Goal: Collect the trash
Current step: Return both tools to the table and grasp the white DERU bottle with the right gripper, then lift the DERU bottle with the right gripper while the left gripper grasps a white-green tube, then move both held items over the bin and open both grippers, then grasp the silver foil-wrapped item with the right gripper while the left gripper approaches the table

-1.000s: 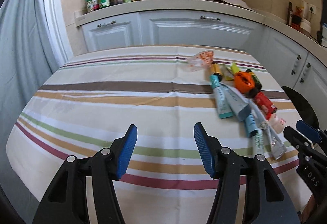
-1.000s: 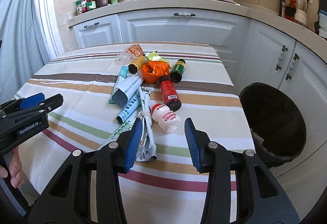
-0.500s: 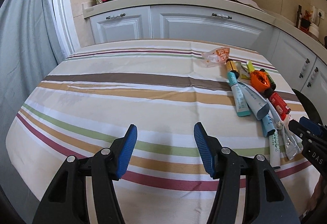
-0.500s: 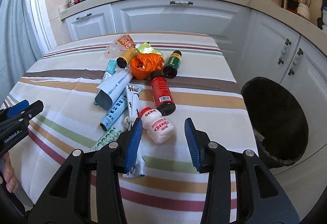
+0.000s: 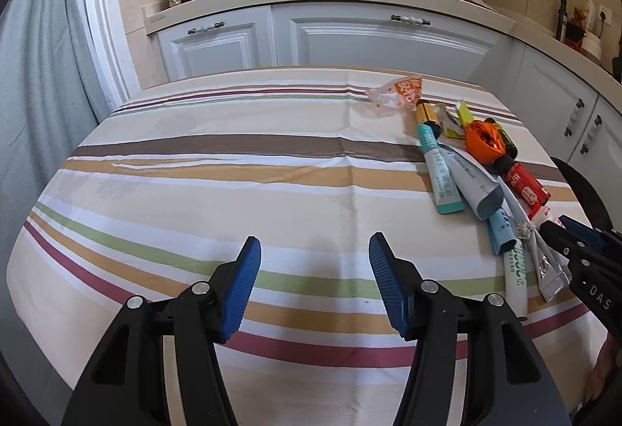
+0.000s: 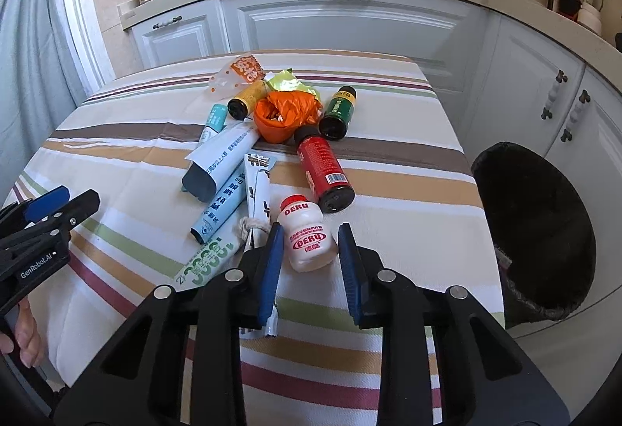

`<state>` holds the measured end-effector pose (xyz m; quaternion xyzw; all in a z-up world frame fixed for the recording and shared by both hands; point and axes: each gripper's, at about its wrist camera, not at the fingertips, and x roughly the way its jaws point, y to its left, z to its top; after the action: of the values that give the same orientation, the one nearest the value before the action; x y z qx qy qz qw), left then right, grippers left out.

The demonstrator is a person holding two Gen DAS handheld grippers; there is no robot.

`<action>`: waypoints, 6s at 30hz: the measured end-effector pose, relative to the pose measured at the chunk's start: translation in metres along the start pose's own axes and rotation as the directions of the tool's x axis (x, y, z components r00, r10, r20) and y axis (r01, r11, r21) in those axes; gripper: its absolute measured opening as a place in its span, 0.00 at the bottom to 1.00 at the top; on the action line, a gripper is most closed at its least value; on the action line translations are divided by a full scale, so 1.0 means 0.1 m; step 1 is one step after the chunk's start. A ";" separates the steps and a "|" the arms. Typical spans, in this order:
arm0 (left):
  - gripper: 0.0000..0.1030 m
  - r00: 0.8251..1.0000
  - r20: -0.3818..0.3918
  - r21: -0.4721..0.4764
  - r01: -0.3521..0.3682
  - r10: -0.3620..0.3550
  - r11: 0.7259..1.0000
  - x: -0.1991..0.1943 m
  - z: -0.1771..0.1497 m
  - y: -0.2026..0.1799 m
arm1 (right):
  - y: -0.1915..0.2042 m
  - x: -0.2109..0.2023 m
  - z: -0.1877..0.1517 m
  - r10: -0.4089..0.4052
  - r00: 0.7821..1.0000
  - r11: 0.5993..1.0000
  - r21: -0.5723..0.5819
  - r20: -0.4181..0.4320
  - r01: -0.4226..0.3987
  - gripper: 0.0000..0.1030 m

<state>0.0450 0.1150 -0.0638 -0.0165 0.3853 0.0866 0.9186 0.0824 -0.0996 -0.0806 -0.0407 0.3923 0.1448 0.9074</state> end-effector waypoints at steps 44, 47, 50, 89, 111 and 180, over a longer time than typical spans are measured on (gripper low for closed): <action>0.50 0.983 -0.060 0.158 0.179 -0.171 0.971 -0.12 -0.26 -1.06 | -0.98 -0.63 -0.36 -0.177 0.977 0.973 0.171 0.118 0.156 0.27; 0.31 0.983 -0.058 0.172 0.181 -0.174 0.968 -0.11 -0.28 -1.07 | -1.01 -0.62 -0.39 -0.173 0.978 0.973 0.177 0.118 0.151 0.27; 0.14 0.983 -0.053 0.193 0.184 -0.177 0.964 -0.12 -0.29 -1.09 | -1.01 -0.62 -0.40 -0.168 0.979 0.973 0.180 0.117 0.146 0.27; 0.09 0.902 0.082 0.259 0.392 -0.425 0.883 -0.44 0.40 -1.94 | -1.70 -1.02 -0.06 -0.352 0.912 0.915 0.280 0.212 0.289 0.27; 0.19 0.875 0.011 0.404 0.439 -0.484 0.802 0.08 0.70 -3.27 | -2.59 -0.65 0.12 -0.431 0.884 0.866 0.358 0.183 0.348 0.29; 0.48 0.998 0.043 -0.028 0.042 -0.040 0.999 -0.15 -0.04 0.03 | 0.40 -0.06 -0.16 0.021 1.000 0.999 -0.040 -0.019 -0.022 0.18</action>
<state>0.0317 0.1158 -0.0558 -0.0357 0.3639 0.0736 0.9278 0.0552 -0.0657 -0.0859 -0.0561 0.3983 0.1621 0.9011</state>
